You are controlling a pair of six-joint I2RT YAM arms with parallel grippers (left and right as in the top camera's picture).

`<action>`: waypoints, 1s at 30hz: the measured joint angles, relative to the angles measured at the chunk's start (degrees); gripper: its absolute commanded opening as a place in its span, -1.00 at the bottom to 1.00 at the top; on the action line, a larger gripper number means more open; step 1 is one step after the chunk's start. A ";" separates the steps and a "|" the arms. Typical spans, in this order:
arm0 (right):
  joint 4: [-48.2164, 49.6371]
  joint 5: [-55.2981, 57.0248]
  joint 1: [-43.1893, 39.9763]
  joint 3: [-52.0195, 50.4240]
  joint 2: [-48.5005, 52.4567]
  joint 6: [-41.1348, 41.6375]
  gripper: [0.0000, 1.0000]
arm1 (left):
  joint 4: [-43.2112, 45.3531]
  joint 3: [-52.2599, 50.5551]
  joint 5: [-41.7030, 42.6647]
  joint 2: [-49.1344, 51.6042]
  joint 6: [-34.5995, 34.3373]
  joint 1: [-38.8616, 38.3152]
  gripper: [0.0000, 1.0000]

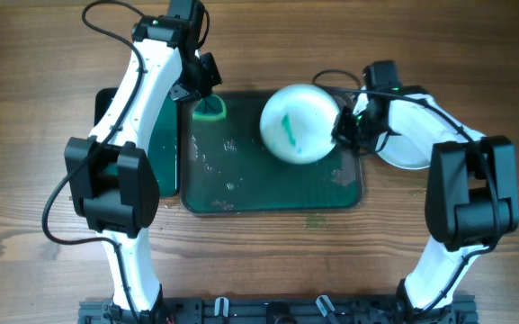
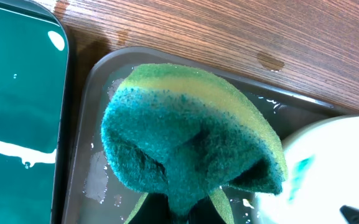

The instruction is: Clean dirty plates on tray and stack at the side

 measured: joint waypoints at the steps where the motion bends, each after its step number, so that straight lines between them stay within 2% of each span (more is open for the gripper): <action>1: -2.14 -0.22 0.85 0.04 0.00 -1.07 -0.90 | 0.00 0.00 0.00 0.00 0.00 0.00 -0.92; 2: -3.45 -0.48 1.53 0.04 0.00 -1.99 -0.84 | 0.00 0.00 0.02 0.00 0.00 0.00 -0.92; 4: -6.58 -0.83 2.95 0.09 0.00 -4.68 -0.57 | 0.00 0.00 0.00 0.00 0.00 0.00 -0.92; 6: -9.01 -1.20 3.91 0.09 0.00 -7.19 -0.39 | 0.00 0.00 0.00 0.00 0.00 0.00 -0.92; 9: -9.33 -1.95 4.57 0.11 -0.15 -11.37 0.02 | 0.00 0.00 0.00 0.00 0.00 0.00 -0.92; 15: 0.13 2.75 4.66 0.61 -0.90 -19.17 0.06 | 0.02 0.00 0.00 0.00 0.00 0.00 -0.92; 18: 4.63 5.31 4.66 0.61 -0.85 -23.89 0.04 | 0.00 0.00 0.02 0.00 0.00 0.00 -0.92; 22: 8.92 7.41 4.66 0.59 -0.55 -29.07 -0.14 | 0.00 0.00 0.00 0.00 0.00 0.00 -0.92; 24: 9.27 7.91 4.66 0.59 -0.48 -30.42 -0.33 | 0.00 0.00 0.00 0.00 0.00 0.00 -0.92; 25: 9.29 8.09 4.66 0.59 -0.48 -30.75 -0.63 | 0.00 0.00 0.02 0.00 0.00 0.00 -0.92; 27: 9.42 8.35 4.66 0.59 -0.46 -31.43 -0.89 | 0.02 0.00 0.02 0.00 0.00 0.00 -0.92; 30: 9.22 8.44 4.66 0.59 -0.46 -31.87 -0.91 | 0.00 0.00 0.00 0.00 0.00 0.00 -0.92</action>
